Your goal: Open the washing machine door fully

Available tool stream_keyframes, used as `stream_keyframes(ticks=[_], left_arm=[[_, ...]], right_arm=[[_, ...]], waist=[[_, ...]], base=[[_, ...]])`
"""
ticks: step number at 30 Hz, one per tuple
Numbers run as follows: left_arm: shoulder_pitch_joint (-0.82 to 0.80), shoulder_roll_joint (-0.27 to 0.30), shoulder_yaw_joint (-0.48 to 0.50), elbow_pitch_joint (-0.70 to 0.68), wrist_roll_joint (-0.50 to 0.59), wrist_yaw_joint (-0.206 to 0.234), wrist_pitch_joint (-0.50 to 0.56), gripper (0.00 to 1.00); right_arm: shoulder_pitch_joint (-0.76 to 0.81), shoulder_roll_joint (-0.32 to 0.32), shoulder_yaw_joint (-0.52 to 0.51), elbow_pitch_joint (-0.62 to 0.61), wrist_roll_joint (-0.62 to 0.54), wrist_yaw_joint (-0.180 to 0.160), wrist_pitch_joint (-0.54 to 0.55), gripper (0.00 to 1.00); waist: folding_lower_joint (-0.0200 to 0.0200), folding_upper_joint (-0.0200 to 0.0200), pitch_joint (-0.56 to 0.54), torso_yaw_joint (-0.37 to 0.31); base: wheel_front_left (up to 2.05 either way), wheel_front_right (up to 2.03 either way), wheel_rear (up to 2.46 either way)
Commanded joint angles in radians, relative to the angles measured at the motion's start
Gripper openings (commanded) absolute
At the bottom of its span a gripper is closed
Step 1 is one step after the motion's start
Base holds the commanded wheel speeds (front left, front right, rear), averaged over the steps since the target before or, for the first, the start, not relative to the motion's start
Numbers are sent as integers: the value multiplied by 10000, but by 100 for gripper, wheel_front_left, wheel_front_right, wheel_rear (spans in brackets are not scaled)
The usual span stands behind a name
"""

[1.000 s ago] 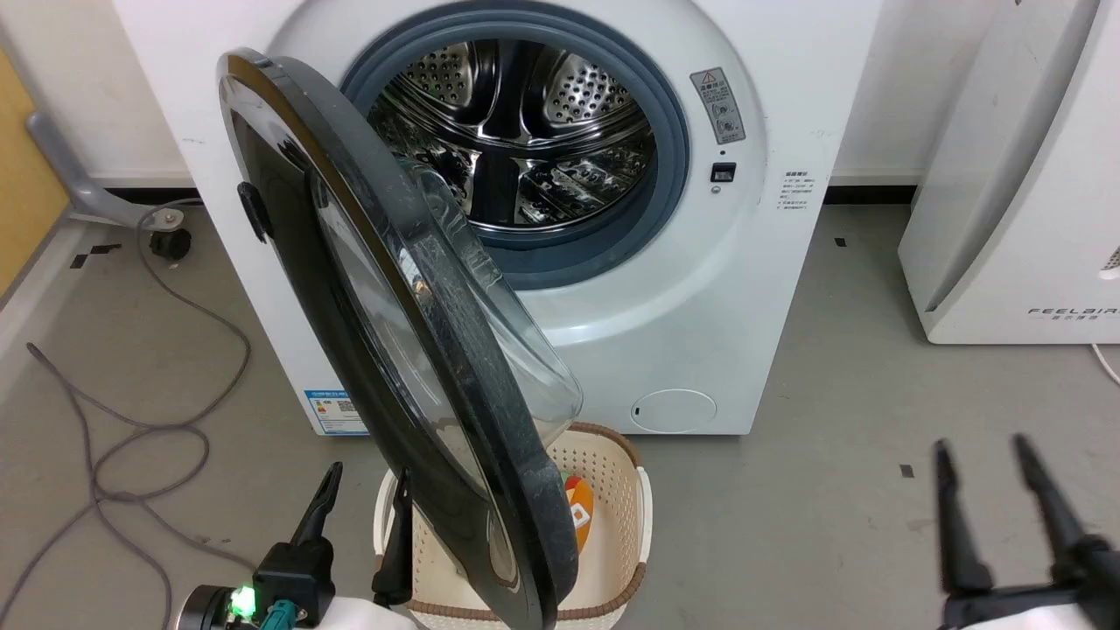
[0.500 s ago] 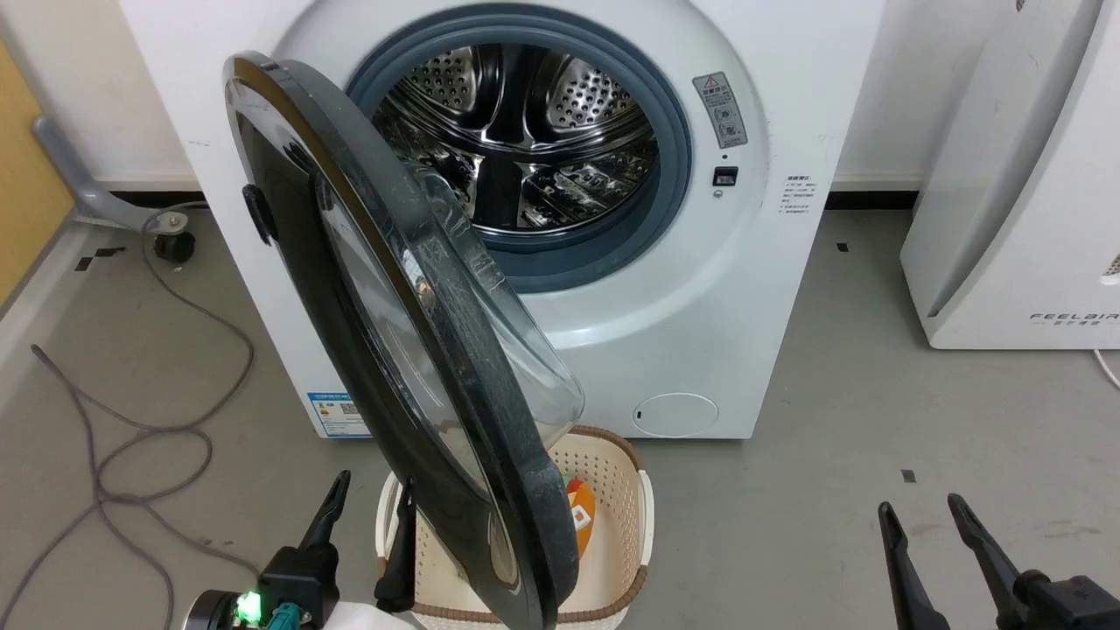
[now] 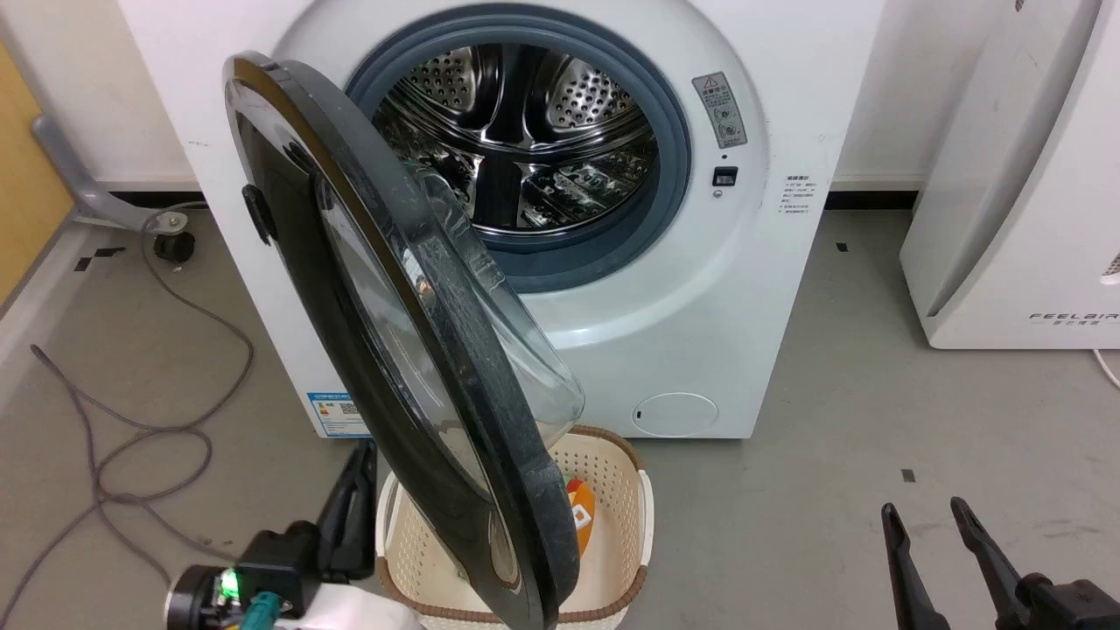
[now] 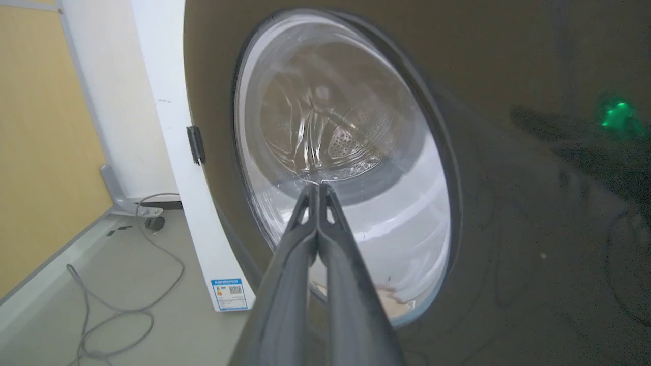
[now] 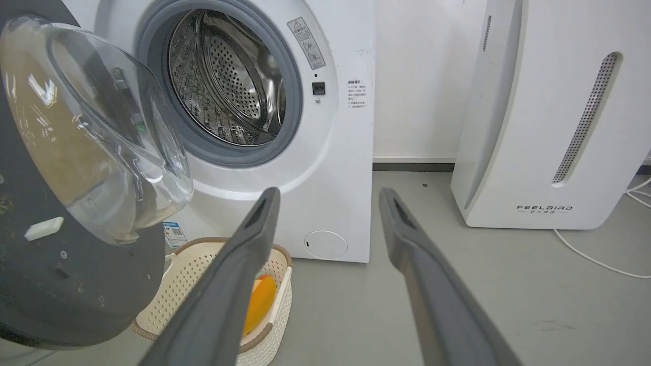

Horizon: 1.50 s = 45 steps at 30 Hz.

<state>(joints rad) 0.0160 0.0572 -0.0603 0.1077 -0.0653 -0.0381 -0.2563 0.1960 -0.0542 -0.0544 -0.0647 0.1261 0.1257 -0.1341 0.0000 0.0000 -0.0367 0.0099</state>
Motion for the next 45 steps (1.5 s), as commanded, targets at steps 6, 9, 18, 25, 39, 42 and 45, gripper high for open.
stream_keyframes(ticks=[6,9,18,25,39,42,45], left_arm=[[-376,-10,262,-1355,-99,47,-55,0],[-637,-15,355,-2231,-61,55,-55,0],[-1840,-19,45,-4613,204,-106,-55,0],[-2241,-49,-1932,-5841,-652,-567,1088,0],[-405,335,-5934,-5433,-2395,-842,4448,0],[185,515,-6189,-4967,-2594,-709,4916,0],[550,733,-6051,-4275,-2502,-395,5040,0]], right_arm=[[-113,39,1,52,81,50,-103,100],[-108,39,-8,69,95,50,-114,100],[-93,39,-16,80,85,50,-159,100],[-63,39,-19,118,131,50,-165,100],[-51,39,-28,278,173,50,-240,100],[-76,39,20,328,165,50,-244,100],[-137,39,111,379,159,50,-245,100]], waist=[[0,0,1,19],[0,0,-6,35],[0,0,-40,75],[0,0,-33,42],[0,0,39,97],[0,0,50,64],[0,0,74,-13]], base=[[0,0,0],[0,0,0],[0,0,0],[0,0,0],[0,0,0],[0,0,0],[0,0,0]])
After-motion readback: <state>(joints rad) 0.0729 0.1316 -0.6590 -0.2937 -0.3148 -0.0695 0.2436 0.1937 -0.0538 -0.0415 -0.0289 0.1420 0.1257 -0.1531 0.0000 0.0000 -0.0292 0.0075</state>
